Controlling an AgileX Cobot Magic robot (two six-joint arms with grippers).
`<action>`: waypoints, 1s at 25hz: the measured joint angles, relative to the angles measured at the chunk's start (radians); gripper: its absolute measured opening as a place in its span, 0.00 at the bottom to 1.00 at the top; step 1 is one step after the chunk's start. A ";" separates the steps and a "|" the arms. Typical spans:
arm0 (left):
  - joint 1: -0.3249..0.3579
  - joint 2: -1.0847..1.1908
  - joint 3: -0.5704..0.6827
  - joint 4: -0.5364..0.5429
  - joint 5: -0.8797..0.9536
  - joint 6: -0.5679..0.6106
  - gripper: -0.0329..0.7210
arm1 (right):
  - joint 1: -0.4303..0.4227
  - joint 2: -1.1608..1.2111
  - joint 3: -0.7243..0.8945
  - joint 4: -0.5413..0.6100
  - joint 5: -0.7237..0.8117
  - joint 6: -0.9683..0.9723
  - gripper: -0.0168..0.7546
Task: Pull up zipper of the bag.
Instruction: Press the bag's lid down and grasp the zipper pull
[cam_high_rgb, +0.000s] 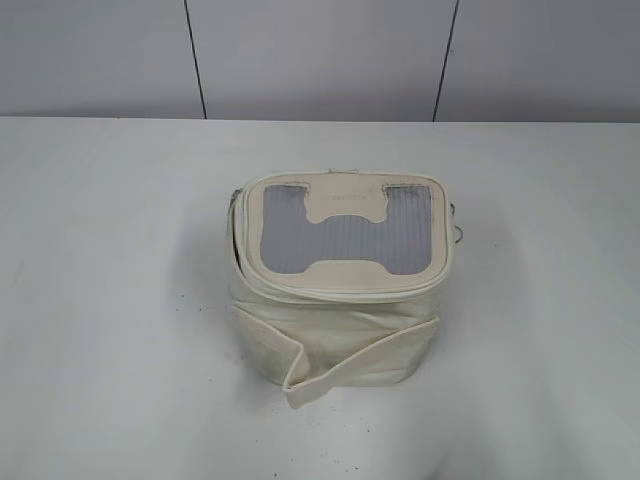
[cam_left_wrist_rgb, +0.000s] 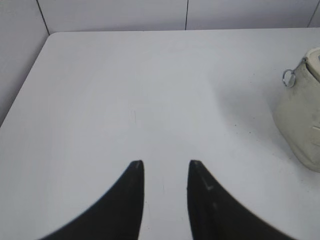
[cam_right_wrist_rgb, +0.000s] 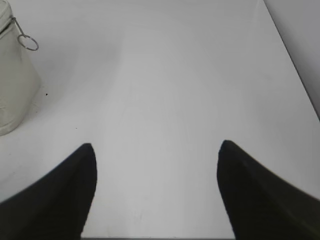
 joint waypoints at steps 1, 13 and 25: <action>0.000 0.000 0.000 0.000 0.000 0.000 0.36 | 0.000 0.000 0.000 0.000 0.000 0.000 0.78; 0.000 0.000 0.000 0.000 0.000 0.000 0.36 | 0.000 0.000 0.000 0.000 -0.001 0.000 0.78; 0.000 0.066 -0.021 -0.015 -0.066 0.000 0.36 | 0.000 0.152 -0.024 0.017 -0.098 0.000 0.78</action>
